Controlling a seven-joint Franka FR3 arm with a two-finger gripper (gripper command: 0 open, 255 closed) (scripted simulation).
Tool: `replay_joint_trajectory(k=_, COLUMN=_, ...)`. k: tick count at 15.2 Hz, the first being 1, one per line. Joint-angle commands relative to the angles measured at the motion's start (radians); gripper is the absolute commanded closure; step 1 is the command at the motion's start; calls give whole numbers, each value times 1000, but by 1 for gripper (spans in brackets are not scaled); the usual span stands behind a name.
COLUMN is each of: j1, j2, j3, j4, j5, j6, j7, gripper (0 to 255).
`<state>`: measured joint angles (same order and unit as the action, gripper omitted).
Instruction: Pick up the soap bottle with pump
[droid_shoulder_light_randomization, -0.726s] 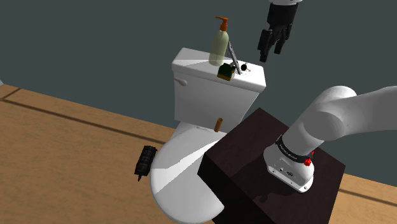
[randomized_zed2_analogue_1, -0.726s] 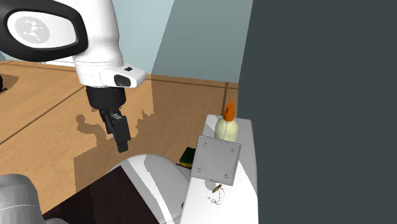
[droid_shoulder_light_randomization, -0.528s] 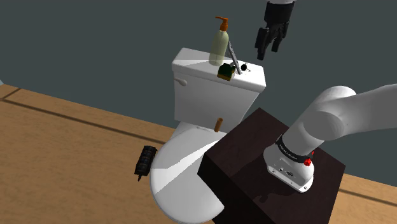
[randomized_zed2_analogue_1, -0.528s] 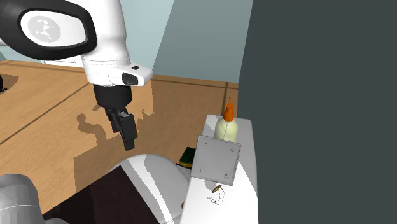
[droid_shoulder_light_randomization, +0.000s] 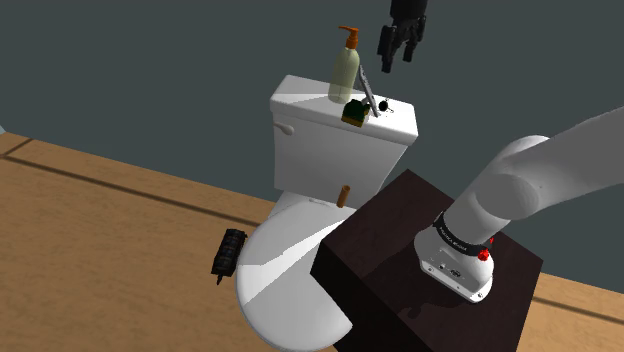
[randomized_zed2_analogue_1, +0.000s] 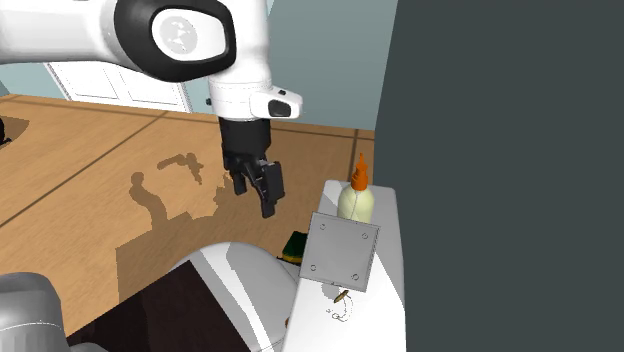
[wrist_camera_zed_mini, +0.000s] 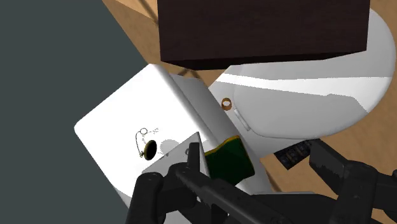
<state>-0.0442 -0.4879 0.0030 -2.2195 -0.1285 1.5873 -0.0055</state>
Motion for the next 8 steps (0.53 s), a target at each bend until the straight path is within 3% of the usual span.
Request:
replay_joint_trajectory(k=1, j1=-6, j2=68, j3=-10, j4=64, j5=-13, j6=15, j7=-20, gripper=0)
replay_joint_trajectory(k=8, j1=-23, j2=312, j3=-40, j4=311, j5=-41, j6=51, j7=-87, gripper=0)
